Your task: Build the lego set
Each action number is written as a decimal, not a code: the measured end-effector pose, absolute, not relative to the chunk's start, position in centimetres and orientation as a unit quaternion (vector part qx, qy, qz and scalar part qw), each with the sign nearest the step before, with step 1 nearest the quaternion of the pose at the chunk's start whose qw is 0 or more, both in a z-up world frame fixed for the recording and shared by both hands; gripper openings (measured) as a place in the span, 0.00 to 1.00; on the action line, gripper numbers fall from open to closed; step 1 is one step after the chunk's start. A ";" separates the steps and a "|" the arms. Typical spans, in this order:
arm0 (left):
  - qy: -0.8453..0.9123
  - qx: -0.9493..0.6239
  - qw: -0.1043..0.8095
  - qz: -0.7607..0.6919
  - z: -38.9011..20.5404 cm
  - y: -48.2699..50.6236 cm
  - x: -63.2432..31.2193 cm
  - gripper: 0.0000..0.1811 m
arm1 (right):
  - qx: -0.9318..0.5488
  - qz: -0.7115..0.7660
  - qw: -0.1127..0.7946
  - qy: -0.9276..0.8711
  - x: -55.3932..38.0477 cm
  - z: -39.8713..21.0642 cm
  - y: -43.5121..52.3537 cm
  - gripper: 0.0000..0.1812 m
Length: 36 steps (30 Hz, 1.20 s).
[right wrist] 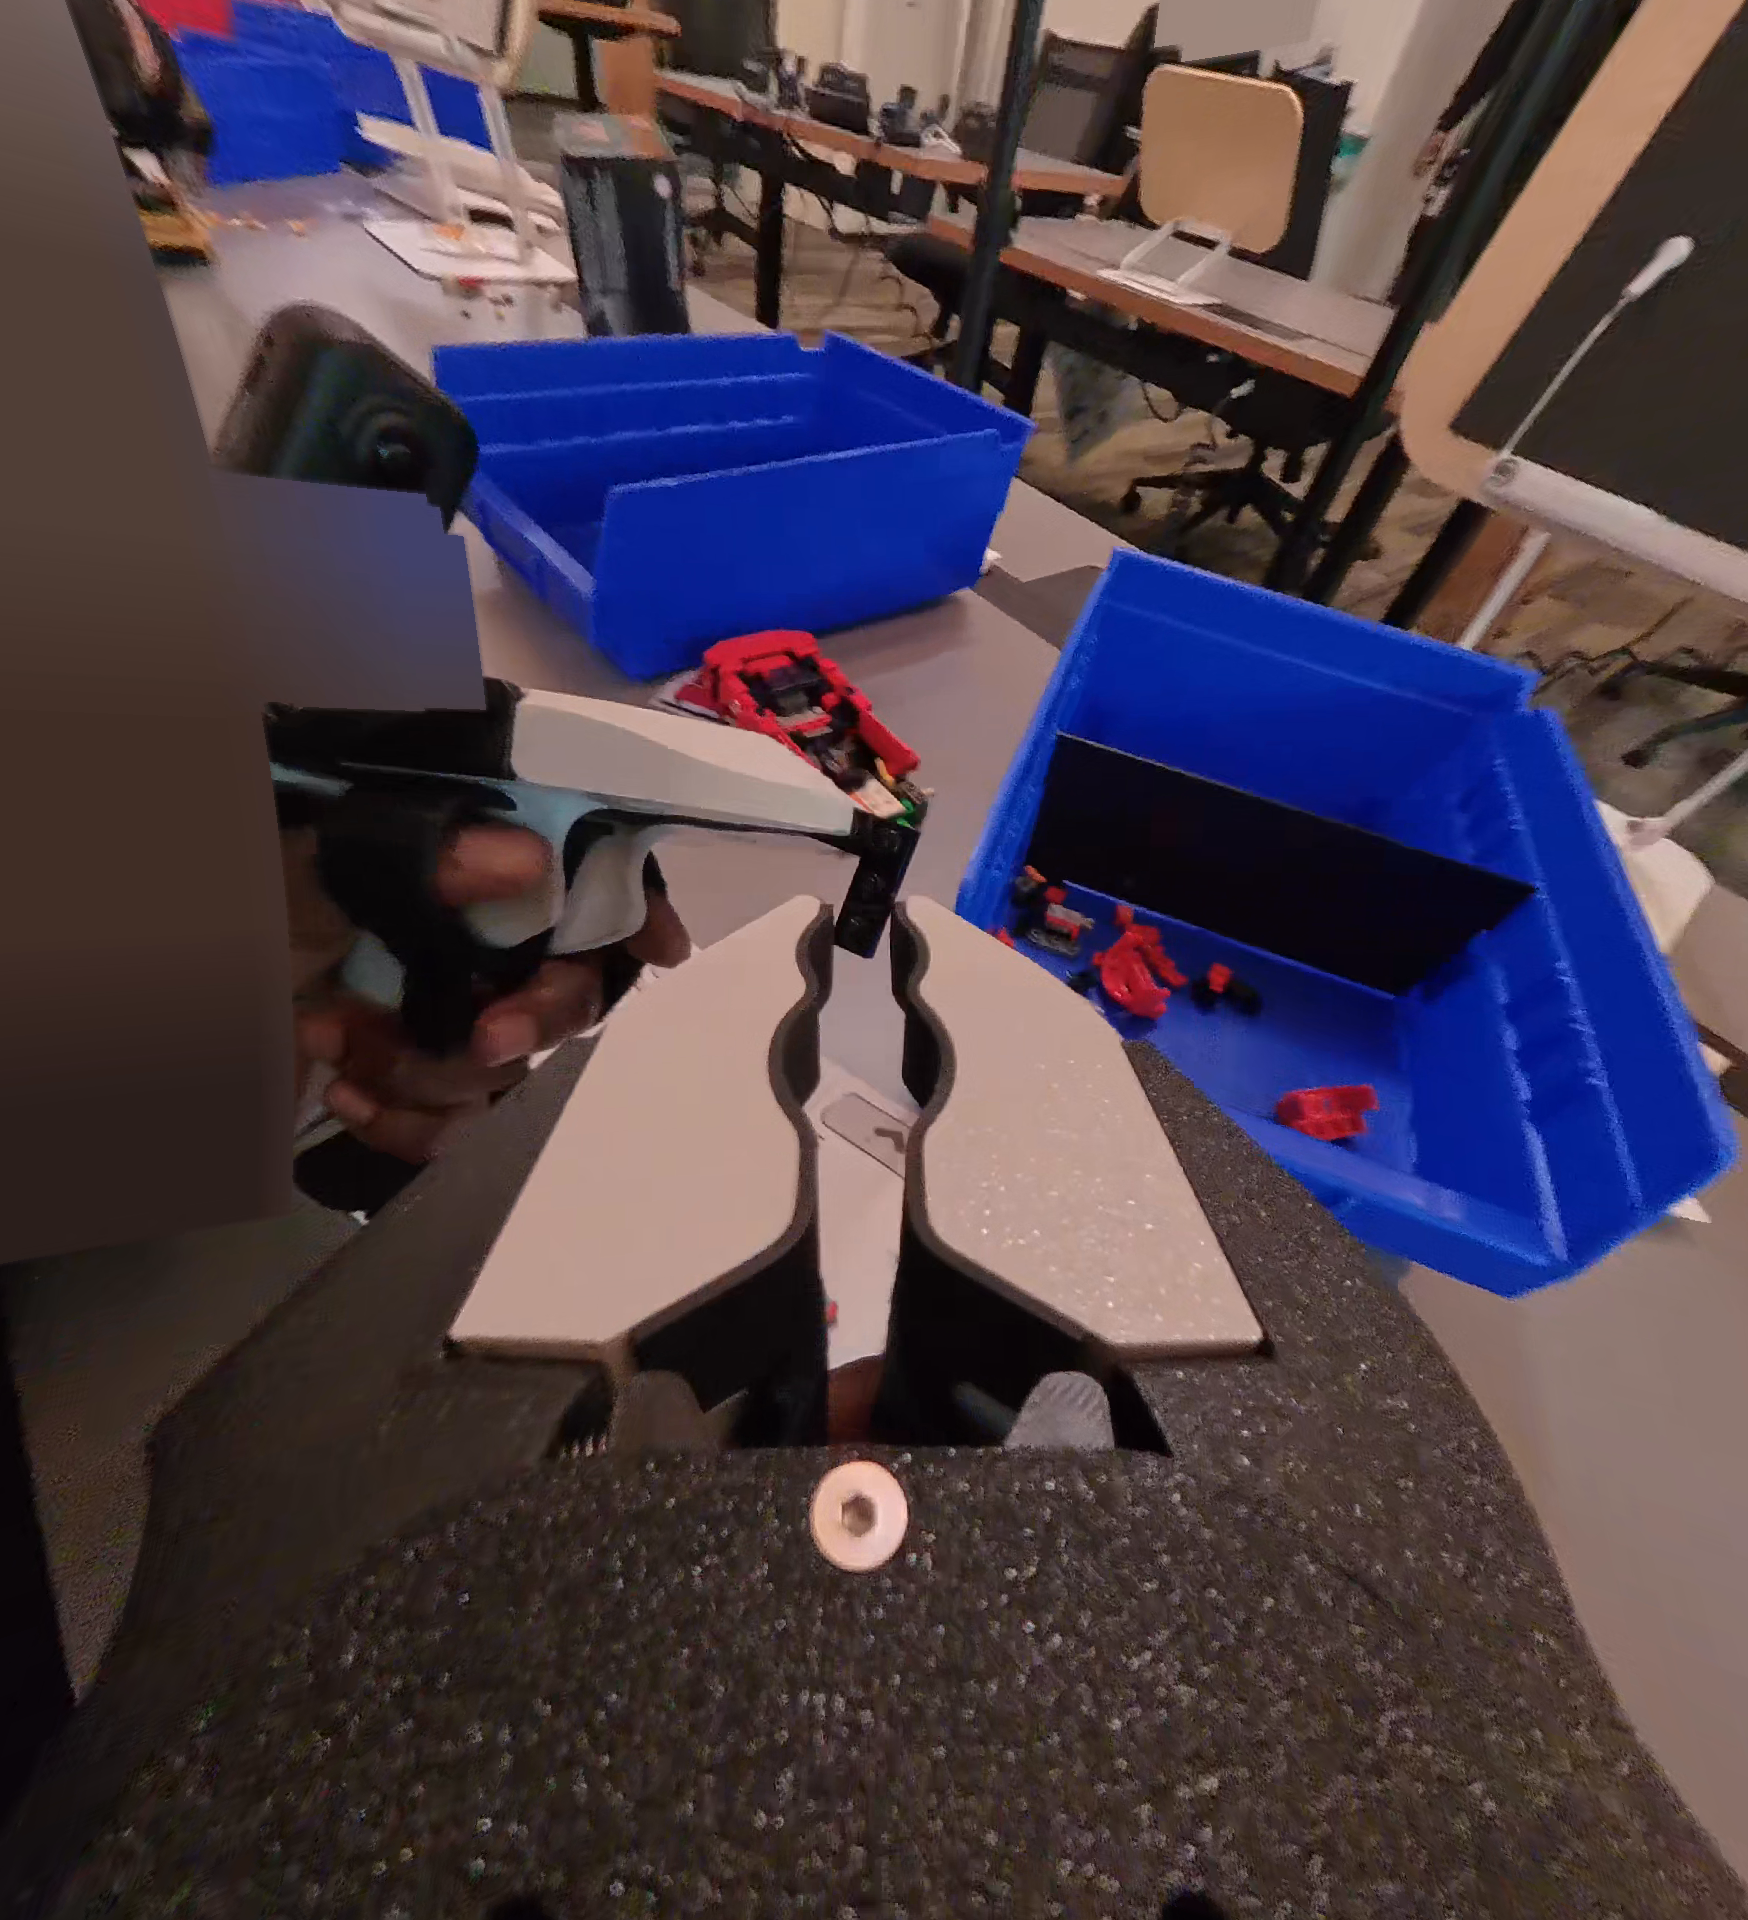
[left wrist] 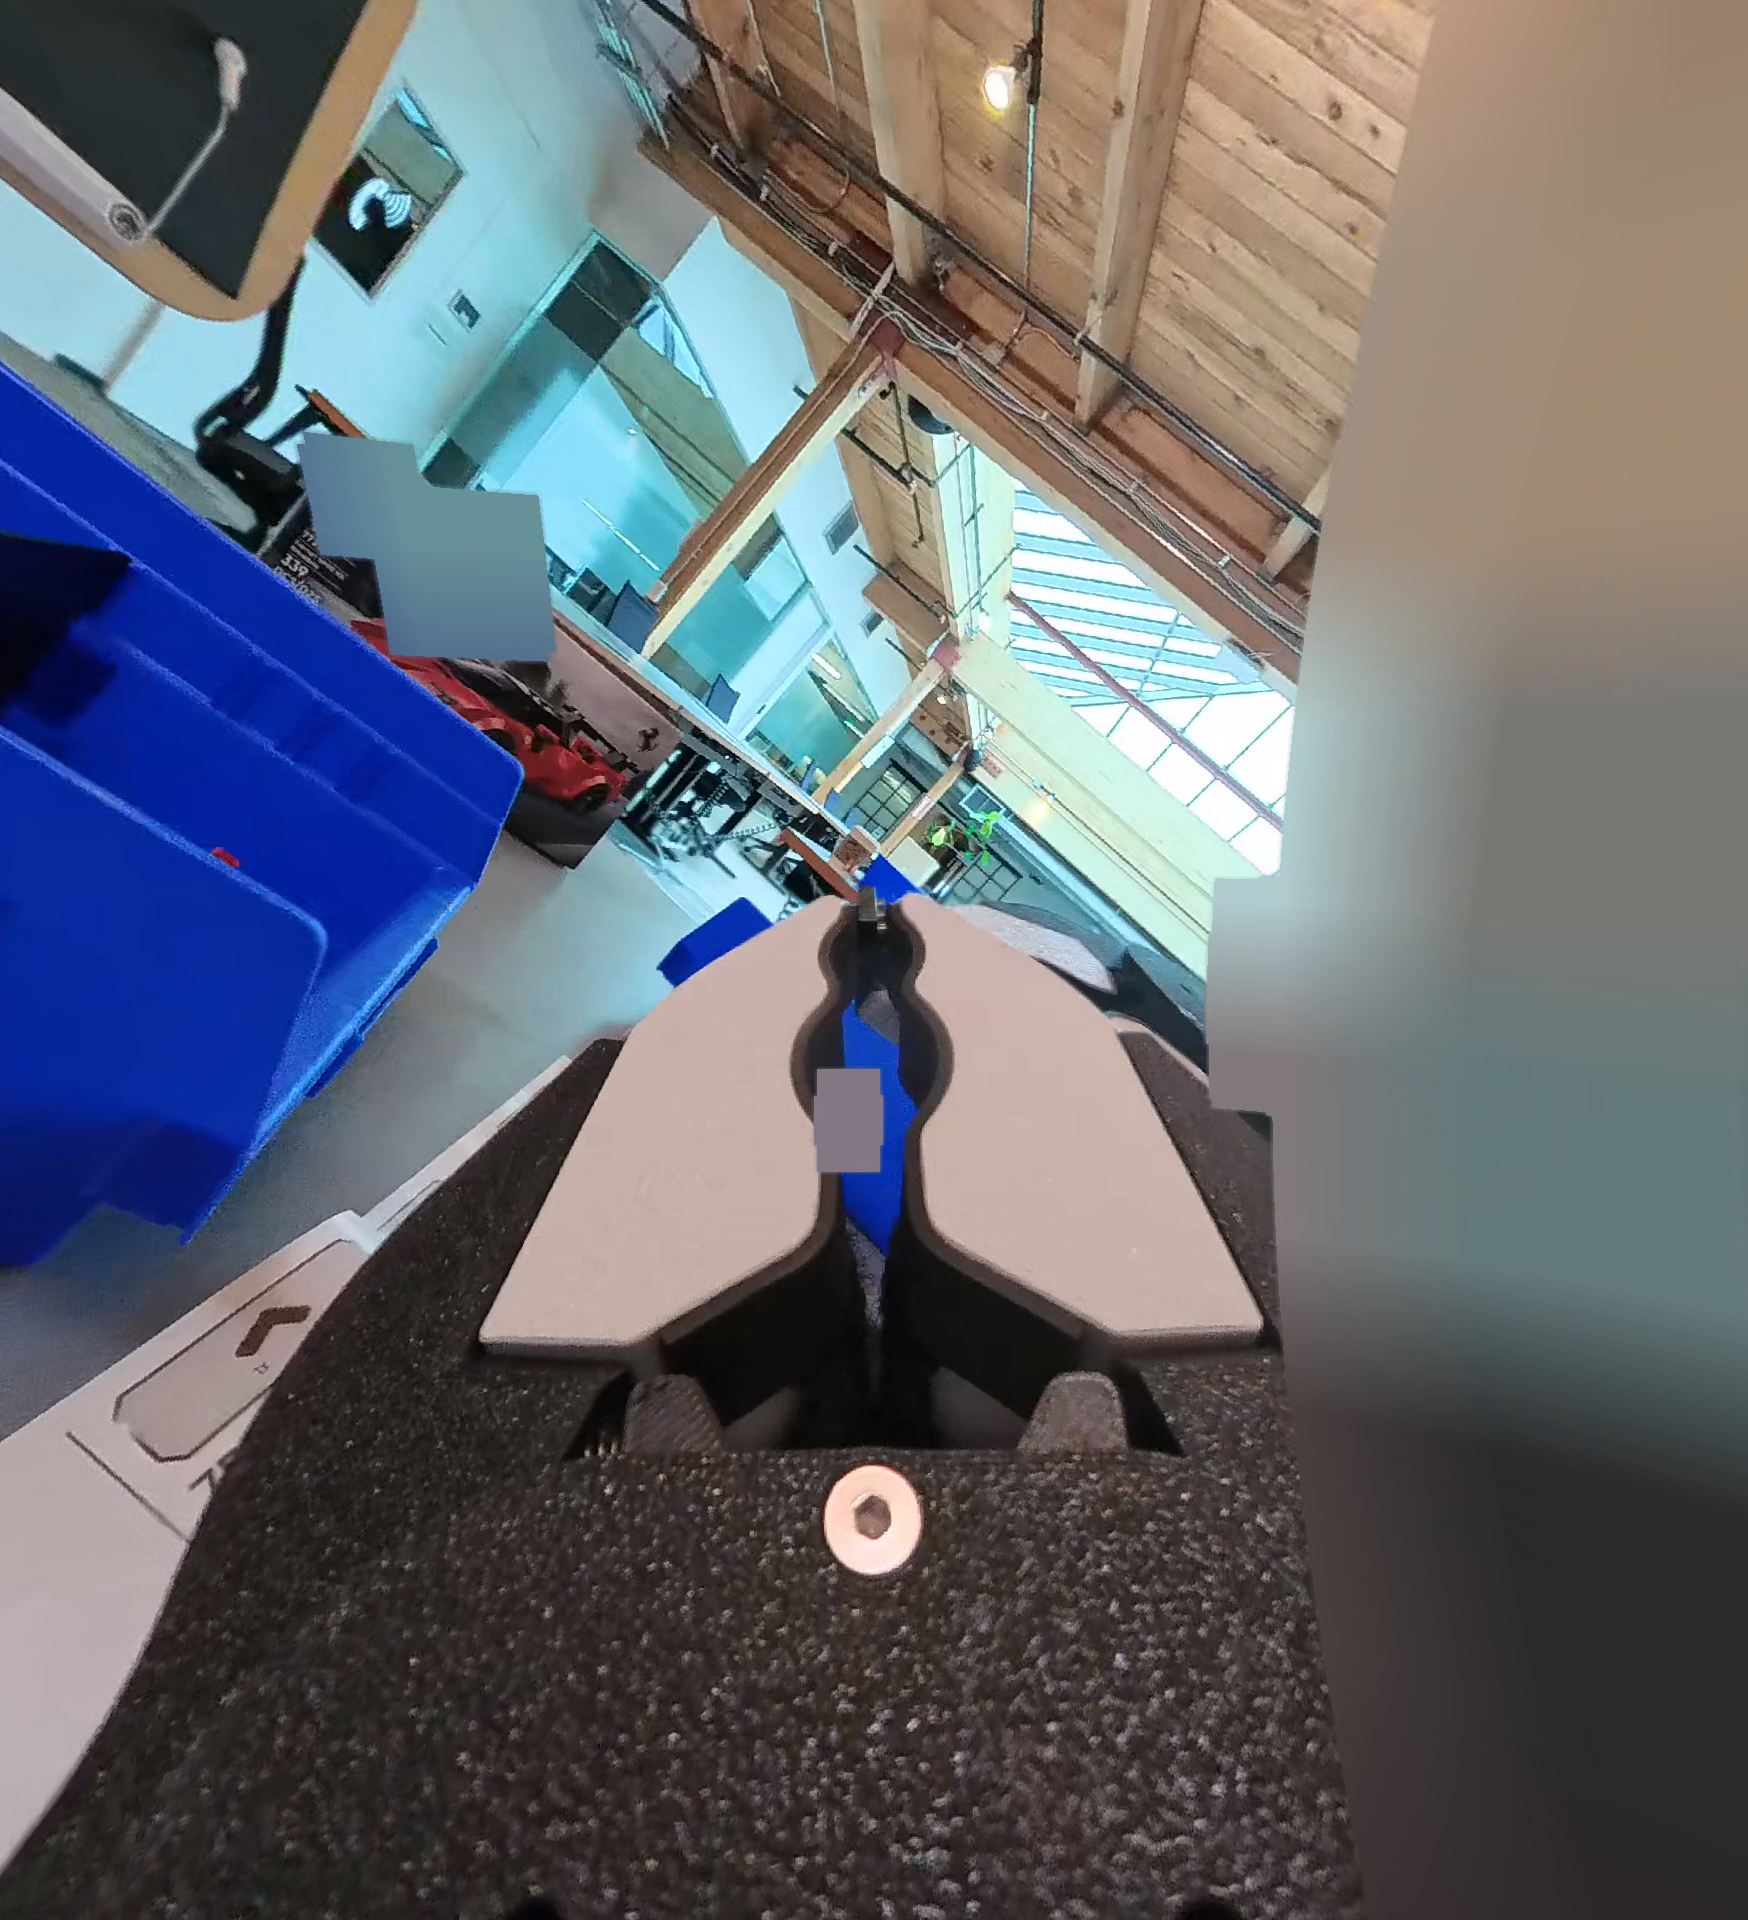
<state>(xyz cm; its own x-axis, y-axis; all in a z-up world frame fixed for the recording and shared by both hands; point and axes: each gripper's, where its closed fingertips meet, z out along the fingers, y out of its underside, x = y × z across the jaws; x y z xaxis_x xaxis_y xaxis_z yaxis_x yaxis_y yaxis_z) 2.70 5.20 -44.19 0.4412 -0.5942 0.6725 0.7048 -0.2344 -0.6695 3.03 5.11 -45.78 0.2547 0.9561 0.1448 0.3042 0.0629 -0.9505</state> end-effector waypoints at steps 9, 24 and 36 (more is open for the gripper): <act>0.070 -0.684 0.594 -0.417 -46.5 5.6 3.8 0.12 | -0.780 0.230 0.397 -0.426 14.4 -52.2 9.7 0.05; 0.100 -0.753 0.620 -0.198 -46.7 4.5 -4.9 0.10 | -0.868 0.221 0.224 -0.384 15.9 -60.2 10.1 0.05; 0.138 -0.773 0.600 -0.151 -47.6 4.4 -5.0 0.08 | -0.872 0.232 0.205 -0.379 15.5 -60.6 9.8 0.05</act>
<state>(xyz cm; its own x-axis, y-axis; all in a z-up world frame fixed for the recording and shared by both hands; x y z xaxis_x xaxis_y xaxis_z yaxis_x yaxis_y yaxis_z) -5.02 4.45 -47.61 0.9164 -0.3946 0.0669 -0.0331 -0.2413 -0.9699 15.50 9.78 -60.61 0.6049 0.7561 -0.2499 0.5652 -0.6287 -0.5342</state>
